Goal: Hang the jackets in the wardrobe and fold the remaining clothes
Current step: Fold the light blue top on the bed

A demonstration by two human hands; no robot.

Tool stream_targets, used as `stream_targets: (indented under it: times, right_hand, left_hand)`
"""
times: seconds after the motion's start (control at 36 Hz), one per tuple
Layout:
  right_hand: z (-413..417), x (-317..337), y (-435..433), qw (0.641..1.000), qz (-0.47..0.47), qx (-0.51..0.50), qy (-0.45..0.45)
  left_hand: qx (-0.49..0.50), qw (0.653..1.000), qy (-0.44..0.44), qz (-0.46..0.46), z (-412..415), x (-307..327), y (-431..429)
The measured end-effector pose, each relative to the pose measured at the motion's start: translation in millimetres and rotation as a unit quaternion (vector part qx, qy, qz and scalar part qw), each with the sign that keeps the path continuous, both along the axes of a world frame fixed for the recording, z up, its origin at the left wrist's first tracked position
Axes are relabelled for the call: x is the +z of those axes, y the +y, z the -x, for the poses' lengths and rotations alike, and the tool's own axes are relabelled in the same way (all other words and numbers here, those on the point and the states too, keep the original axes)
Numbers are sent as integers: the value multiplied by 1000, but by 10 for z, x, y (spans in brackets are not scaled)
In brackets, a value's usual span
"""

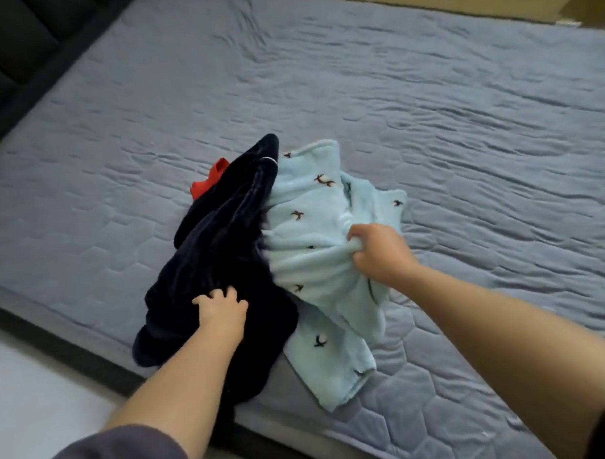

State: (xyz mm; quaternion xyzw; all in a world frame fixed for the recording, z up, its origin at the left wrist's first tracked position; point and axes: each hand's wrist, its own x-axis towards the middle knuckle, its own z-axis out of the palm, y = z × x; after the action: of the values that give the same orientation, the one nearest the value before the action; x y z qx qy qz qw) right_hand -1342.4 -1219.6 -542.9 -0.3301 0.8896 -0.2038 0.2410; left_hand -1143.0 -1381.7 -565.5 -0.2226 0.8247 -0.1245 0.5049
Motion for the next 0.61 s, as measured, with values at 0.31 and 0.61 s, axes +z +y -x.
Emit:
stream_targets:
  times: [0.31, 0.61]
  right_hand:
    - [375, 2000, 471, 963, 241, -110, -47]
    - [768, 3815, 1705, 945, 304, -115, -26]
  left_hand:
    - [200, 787, 568, -137, 1126, 1549, 1044]
    - [201, 582, 746, -252, 1650, 3796, 1828]
